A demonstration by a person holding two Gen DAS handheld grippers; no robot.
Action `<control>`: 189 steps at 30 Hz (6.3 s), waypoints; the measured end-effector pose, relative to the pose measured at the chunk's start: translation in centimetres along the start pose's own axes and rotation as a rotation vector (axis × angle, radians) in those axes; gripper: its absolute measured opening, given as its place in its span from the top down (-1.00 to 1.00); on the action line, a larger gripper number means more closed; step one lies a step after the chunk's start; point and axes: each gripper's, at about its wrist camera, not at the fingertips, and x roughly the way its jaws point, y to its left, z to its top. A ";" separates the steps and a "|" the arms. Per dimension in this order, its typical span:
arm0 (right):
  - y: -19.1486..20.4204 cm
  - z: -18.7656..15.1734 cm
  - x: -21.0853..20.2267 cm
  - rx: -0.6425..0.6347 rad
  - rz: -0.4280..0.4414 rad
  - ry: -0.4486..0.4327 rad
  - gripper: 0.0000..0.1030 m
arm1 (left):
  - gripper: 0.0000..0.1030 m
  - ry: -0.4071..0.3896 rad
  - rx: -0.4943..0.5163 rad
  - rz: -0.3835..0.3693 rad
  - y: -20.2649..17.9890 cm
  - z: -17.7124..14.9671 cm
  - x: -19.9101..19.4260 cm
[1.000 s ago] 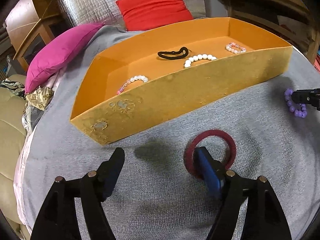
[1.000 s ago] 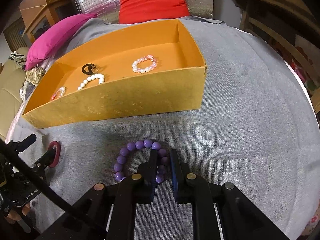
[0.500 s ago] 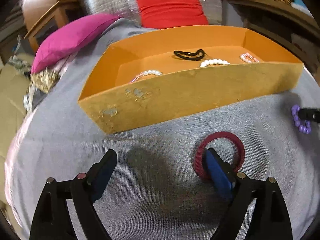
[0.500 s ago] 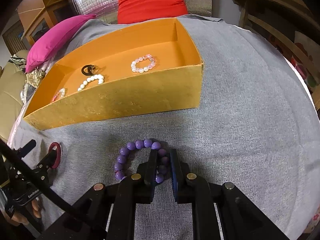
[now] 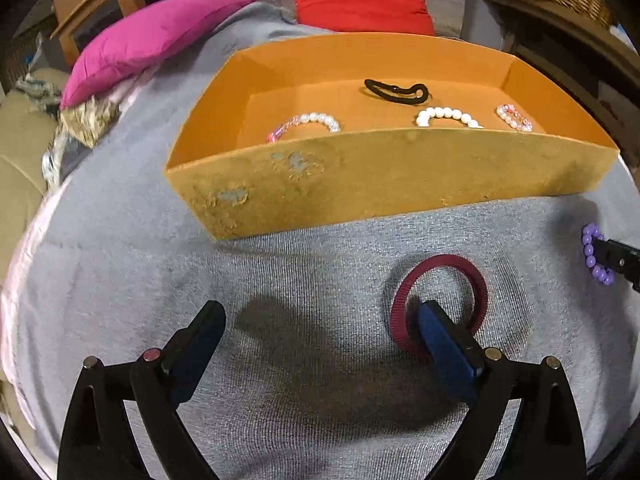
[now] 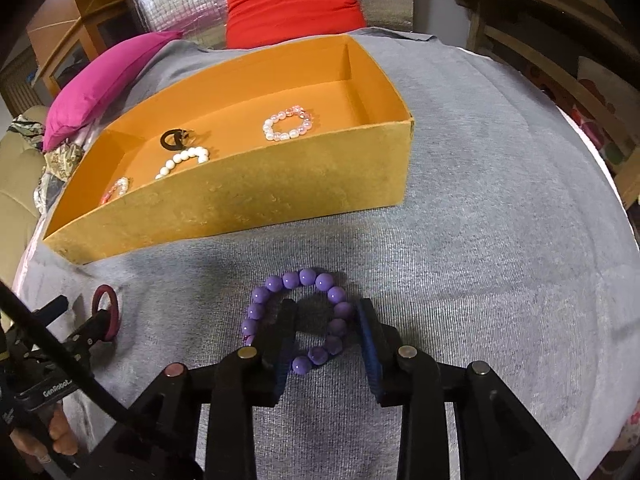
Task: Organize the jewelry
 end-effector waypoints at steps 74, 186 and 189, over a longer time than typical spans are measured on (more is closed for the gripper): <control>1.9 -2.7 -1.4 -0.018 0.161 0.044 0.53 | 0.79 -0.092 0.154 -0.341 0.3 -1.7 -4.9; 1.0 -3.0 -4.0 -0.059 0.127 -0.076 0.80 | 0.83 -0.083 0.140 -0.342 0.1 -1.7 -4.3; 0.8 -3.0 -4.5 -0.051 0.135 -0.086 0.80 | 0.83 -0.100 0.140 -0.346 0.1 -1.5 -4.9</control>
